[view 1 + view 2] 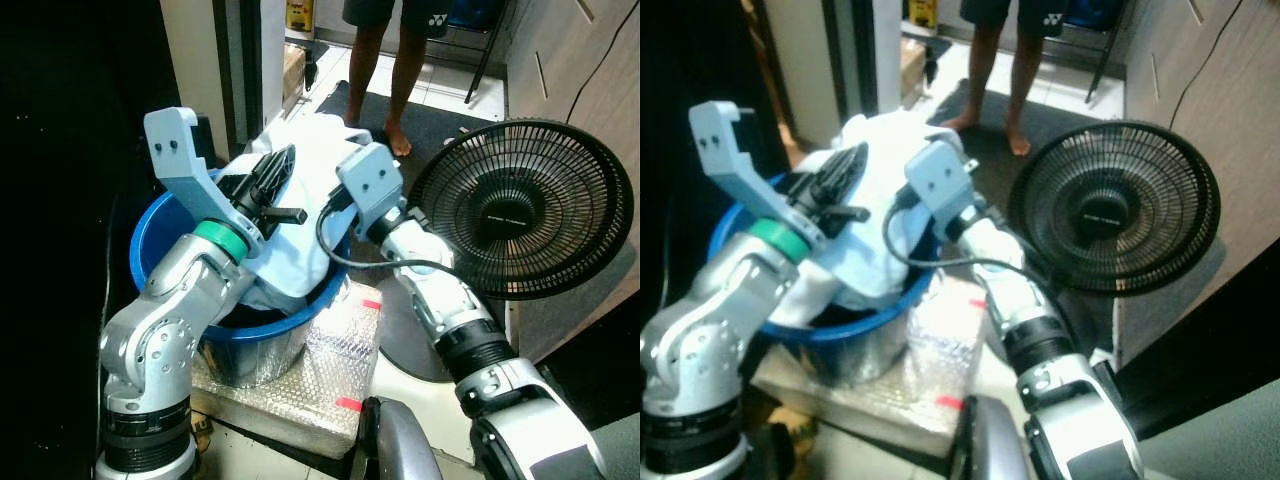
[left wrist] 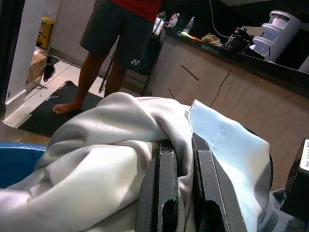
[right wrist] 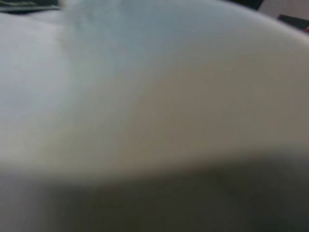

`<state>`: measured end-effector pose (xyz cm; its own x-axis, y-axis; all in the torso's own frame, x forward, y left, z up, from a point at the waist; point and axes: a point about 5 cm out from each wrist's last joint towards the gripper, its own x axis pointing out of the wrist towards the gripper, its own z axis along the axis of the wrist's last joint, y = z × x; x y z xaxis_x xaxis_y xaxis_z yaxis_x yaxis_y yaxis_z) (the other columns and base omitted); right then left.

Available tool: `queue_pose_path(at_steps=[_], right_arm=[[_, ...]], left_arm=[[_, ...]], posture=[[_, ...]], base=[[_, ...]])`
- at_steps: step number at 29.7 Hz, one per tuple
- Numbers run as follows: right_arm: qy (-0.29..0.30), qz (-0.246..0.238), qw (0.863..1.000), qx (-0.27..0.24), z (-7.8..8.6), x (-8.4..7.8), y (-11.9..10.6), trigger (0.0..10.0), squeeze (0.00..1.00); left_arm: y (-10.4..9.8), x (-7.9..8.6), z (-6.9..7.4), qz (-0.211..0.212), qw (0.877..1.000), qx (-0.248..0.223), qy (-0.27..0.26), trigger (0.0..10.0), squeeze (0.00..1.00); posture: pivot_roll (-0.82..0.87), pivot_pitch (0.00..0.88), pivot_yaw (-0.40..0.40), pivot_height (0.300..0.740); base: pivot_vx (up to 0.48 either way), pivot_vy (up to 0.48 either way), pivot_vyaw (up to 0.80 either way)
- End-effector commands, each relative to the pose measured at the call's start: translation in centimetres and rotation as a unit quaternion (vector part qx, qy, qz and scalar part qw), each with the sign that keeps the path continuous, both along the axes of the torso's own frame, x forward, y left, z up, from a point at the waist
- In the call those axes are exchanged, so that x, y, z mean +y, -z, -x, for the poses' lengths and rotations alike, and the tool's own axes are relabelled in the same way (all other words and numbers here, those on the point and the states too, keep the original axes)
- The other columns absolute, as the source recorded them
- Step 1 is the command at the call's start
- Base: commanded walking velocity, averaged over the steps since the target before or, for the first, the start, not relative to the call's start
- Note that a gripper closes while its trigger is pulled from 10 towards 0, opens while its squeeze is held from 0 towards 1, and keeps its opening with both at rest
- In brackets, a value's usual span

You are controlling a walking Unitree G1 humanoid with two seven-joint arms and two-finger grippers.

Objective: Clothes washing

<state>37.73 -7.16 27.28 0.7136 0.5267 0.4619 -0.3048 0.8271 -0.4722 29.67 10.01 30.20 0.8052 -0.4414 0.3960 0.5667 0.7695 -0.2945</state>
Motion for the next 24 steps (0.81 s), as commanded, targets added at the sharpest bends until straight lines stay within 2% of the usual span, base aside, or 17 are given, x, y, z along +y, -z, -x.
queue_pose_path(at_steps=[1,3,7,9,11,19,20,21,23,24], right_arm=[[0.000,-0.017,1.000,-0.010,-0.1,0.2,-0.6,10.0,0.00],[-0.013,-0.025,1.000,-0.010,-0.3,1.5,-1.3,10.0,0.00],[-0.017,-0.020,0.999,-0.025,-0.2,2.6,-2.0,10.0,0.00],[-0.017,-0.020,0.999,-0.025,-0.2,2.6,-2.0,10.0,0.00],[-0.029,-0.023,0.998,-0.049,0.2,4.1,-3.0,10.0,0.00],[-0.071,-0.037,0.995,-0.062,1.3,6.0,-3.4,10.0,0.00],[-0.095,-0.046,0.993,-0.054,1.7,6.6,-3.2,2.7,0.00],[-0.115,-0.054,0.991,-0.045,1.9,7.1,-3.0,2.4,0.00],[-0.115,-0.054,0.991,-0.045,1.9,7.1,-3.0,2.4,0.00],[-0.136,-0.066,0.988,-0.031,2.1,7.4,-2.8,0.0,0.00]], left_arm=[[-0.4,-0.4,0.2,0.002,1.000,-0.014,0.012,10.0,0.00],[-0.5,-0.4,0.2,0.002,1.000,-0.015,0.012,10.0,0.00],[-0.5,-0.5,0.2,0.002,1.000,-0.016,0.010,10.0,0.00],[-0.5,-0.5,0.2,0.002,1.000,-0.016,0.010,10.0,0.00],[-0.4,-0.4,0.3,0.002,1.000,-0.016,0.005,10.0,0.00],[-0.3,-0.2,0.5,0.003,1.000,-0.014,-0.003,10.0,0.00],[-0.3,-0.2,0.5,0.003,1.000,-0.013,-0.004,10.0,0.00],[-0.3,-0.2,0.4,0.004,1.000,-0.013,-0.004,10.0,0.00],[-0.3,-0.2,0.4,0.004,1.000,-0.013,-0.004,10.0,0.00],[-0.3,-0.2,0.4,0.004,1.000,-0.013,-0.004,10.0,0.00]], posture=[[0.08,0.149,-0.036,0.486],[0.09,0.147,-0.039,0.486],[0.10,0.145,-0.043,0.486],[0.10,0.145,-0.043,0.486],[0.11,0.142,-0.053,0.486],[0.12,0.143,-0.065,0.486],[0.12,0.143,-0.064,0.486],[0.11,0.144,-0.064,0.486],[0.11,0.144,-0.064,0.486],[0.11,0.144,-0.064,0.486]], base=[[0.000,0.000,0.00],[0.000,0.000,0.00],[0.000,0.000,0.00],[0.000,0.000,0.00],[0.000,0.000,0.00],[0.000,0.000,0.00],[0.000,0.000,0.00],[0.000,0.000,0.00],[0.000,0.000,0.00],[0.000,0.000,0.00]])
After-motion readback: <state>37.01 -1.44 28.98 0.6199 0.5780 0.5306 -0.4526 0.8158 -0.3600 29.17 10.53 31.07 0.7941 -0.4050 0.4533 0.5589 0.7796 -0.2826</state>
